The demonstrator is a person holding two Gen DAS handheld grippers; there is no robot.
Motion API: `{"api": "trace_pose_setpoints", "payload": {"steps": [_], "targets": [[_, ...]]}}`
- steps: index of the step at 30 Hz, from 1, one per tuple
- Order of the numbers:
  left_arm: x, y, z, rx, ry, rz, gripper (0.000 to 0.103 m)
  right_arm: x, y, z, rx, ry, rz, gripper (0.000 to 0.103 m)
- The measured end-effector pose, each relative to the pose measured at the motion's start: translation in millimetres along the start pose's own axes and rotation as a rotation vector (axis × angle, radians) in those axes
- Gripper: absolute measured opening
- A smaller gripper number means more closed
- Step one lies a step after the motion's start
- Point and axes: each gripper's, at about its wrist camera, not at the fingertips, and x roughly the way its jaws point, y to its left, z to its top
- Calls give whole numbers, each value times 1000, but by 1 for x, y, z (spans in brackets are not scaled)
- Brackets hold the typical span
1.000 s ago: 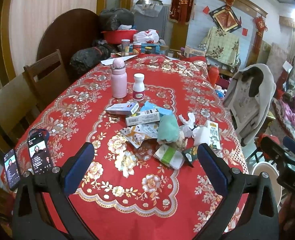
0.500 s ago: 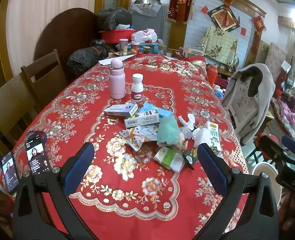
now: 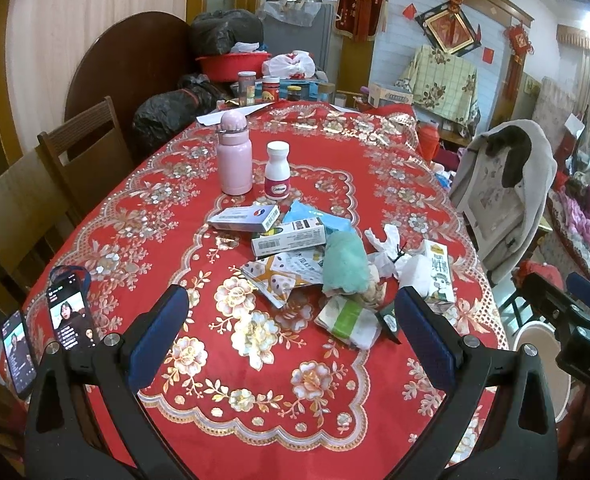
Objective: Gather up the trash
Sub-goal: 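Move both tools over the cluttered table toward the trash pile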
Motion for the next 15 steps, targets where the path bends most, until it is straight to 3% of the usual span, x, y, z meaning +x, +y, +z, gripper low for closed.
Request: {"api": "trace_pose_setpoints", "payload": {"steps": [15], "targets": [[23, 15, 7, -6, 23, -1, 102, 29, 21, 5, -16, 28, -6, 103]]}}
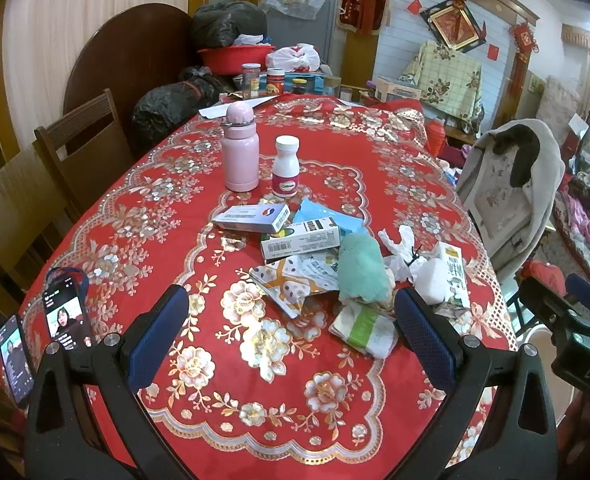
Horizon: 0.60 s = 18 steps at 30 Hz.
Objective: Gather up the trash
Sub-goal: 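Move both tools over the cluttered table toward the trash pile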
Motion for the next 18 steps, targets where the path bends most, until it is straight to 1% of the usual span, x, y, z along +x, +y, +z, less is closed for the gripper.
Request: {"api": "trace_pose_setpoints", "payload": {"steps": [12, 18], "targets": [[10, 7, 11, 6, 0, -8, 102, 10, 7, 4, 3, 9, -3, 103], [13, 5, 12, 15, 5, -18, 102, 16, 8, 6, 11, 23, -13, 103]]}}
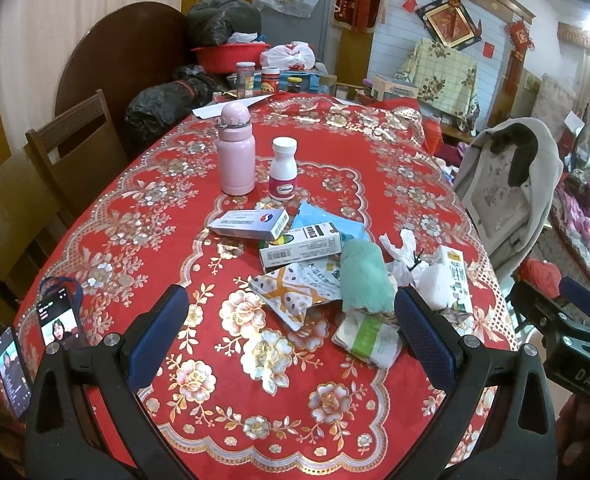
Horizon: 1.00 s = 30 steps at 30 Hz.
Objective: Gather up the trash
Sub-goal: 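Move both tools over the cluttered table toward the trash pile, then grasp the green towel with the left tool while the right tool grasps white tissue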
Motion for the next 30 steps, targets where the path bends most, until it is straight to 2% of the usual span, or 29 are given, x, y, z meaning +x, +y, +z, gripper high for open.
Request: {"api": "trace_pose_setpoints", "payload": {"steps": [13, 18, 25, 30], "targets": [[10, 0, 0, 8, 23, -15, 102, 12, -4, 1, 28, 27, -2, 103], [21, 7, -3, 2, 55, -34, 102, 22, -12, -1, 39, 53, 0, 103], [41, 6, -6, 34, 110, -60, 102, 46, -34, -12, 45, 145, -25, 103], [63, -6, 1, 62, 156, -108, 102, 68, -51, -24, 61, 230, -32, 103]]}}
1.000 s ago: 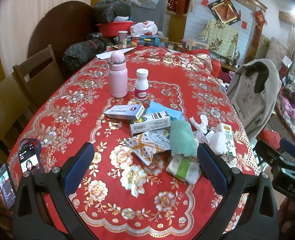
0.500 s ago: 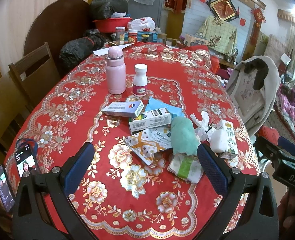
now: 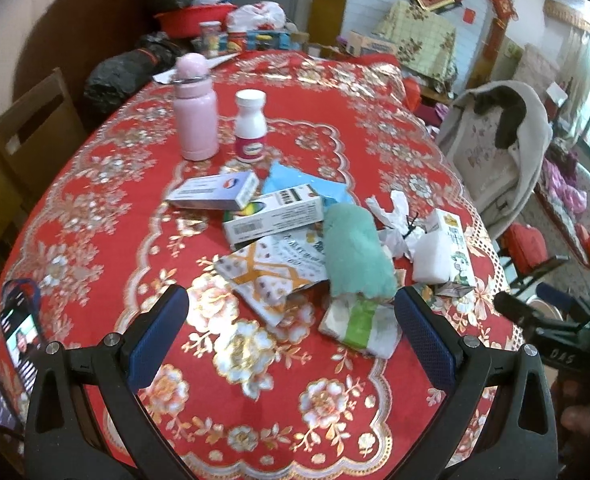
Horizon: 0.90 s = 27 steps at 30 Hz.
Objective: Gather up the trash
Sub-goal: 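Grasp the green towel with the left tool while the right tool grasps white tissue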
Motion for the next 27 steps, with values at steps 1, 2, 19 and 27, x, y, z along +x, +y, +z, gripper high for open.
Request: {"api": "trace_pose_setpoints", "payload": {"steps": [1, 2, 19, 27], "targets": [[4, -2, 3, 8, 6, -6, 102, 5, -3, 0, 12, 16, 10, 102], [9, -5, 7, 18, 13, -13, 102, 10, -5, 0, 25, 31, 23, 101], [119, -31, 49, 110, 250, -80, 79, 70, 11, 45, 63, 125, 162, 52], [130, -19, 50, 47, 319, -200, 30, 90, 31, 52, -25, 139, 128, 27]]}}
